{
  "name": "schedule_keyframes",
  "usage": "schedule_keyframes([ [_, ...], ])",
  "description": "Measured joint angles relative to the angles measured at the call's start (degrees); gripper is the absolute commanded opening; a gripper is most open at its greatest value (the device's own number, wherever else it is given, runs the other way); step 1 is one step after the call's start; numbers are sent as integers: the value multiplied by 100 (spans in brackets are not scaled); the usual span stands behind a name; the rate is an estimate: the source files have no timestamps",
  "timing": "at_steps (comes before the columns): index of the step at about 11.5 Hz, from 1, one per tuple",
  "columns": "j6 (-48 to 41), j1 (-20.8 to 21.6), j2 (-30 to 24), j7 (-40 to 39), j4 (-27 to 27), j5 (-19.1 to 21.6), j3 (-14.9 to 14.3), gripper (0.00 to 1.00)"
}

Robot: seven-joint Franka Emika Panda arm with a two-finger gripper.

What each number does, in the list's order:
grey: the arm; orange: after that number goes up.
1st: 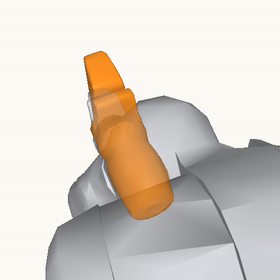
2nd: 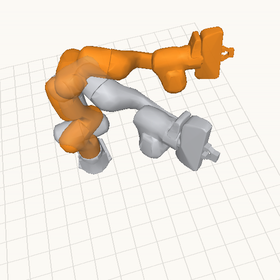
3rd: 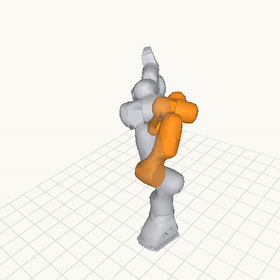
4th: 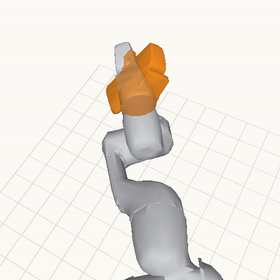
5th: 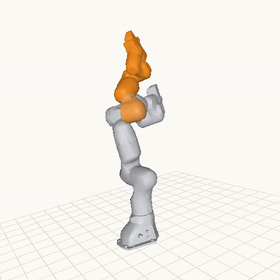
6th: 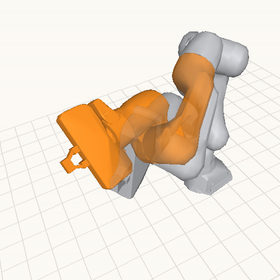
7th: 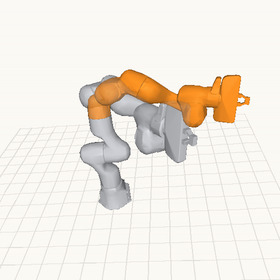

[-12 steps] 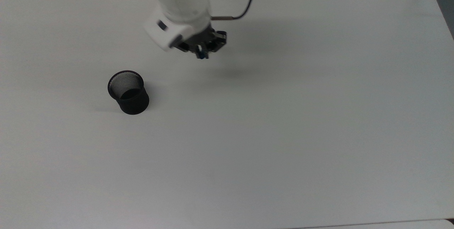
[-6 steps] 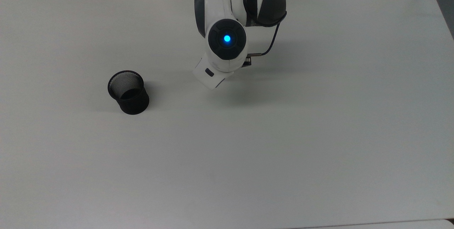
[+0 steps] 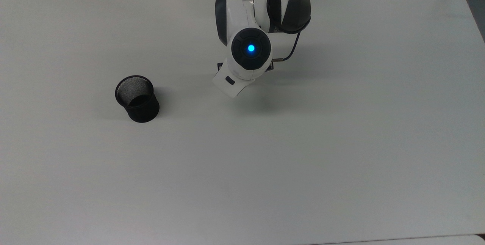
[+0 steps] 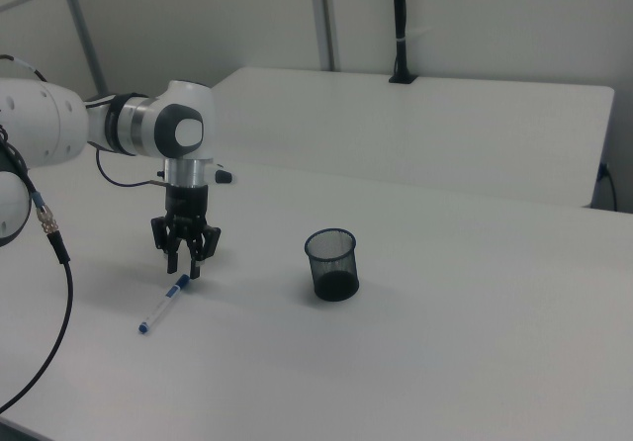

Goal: Remove the marker
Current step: 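Open the gripper to release the marker and raise it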

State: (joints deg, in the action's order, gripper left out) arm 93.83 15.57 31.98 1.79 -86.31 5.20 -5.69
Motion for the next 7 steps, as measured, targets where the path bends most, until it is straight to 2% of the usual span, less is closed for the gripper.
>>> schedule_keyframes([
  [3, 0, 0, -9, 0, 39, -98, -11, 99],
  [5, 11, -24, -208, 0, 143, -376, -69, 100],
  [7, 13, -264, -750, 0, 214, -426, -149, 100],
])
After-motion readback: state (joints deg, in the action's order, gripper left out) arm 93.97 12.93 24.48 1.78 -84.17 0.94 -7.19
